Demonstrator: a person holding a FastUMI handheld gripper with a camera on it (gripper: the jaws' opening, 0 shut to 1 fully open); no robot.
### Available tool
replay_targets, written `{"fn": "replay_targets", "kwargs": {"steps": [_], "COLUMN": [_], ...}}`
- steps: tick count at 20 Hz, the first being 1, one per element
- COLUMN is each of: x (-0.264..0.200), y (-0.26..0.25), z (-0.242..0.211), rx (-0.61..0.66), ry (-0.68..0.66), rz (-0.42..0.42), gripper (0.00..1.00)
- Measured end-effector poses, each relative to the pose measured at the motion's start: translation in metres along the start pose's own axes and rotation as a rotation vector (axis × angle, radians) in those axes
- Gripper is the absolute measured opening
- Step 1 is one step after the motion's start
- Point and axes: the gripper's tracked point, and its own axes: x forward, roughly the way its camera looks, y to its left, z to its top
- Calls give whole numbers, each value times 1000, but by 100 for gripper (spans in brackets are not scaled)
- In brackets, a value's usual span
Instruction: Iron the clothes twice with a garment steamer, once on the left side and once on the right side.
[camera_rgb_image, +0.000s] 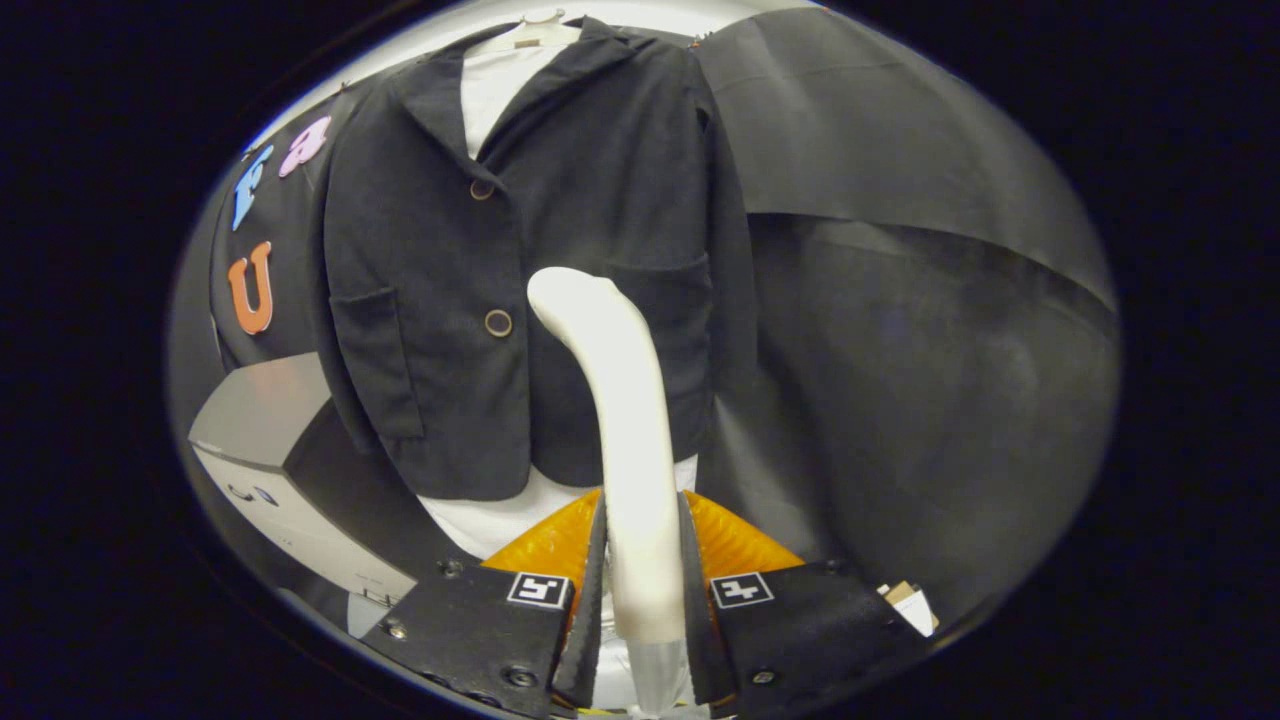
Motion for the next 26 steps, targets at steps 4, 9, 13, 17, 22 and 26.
{"fn": "replay_targets", "kwargs": {"steps": [4,9,13,17,22,26], "x": [6,12,18,25,34,46], "y": [-1,-1,0,-3,-6,-8], "z": [-22,-45,-61,-68,-75,-87], "rx": [-1,-14,-18,-8,10,59], "ry": [40,80,110,134,141,139], "rz": [-1,0,7,34,104,169], "gripper": [38,38,38,38,38,38]}}
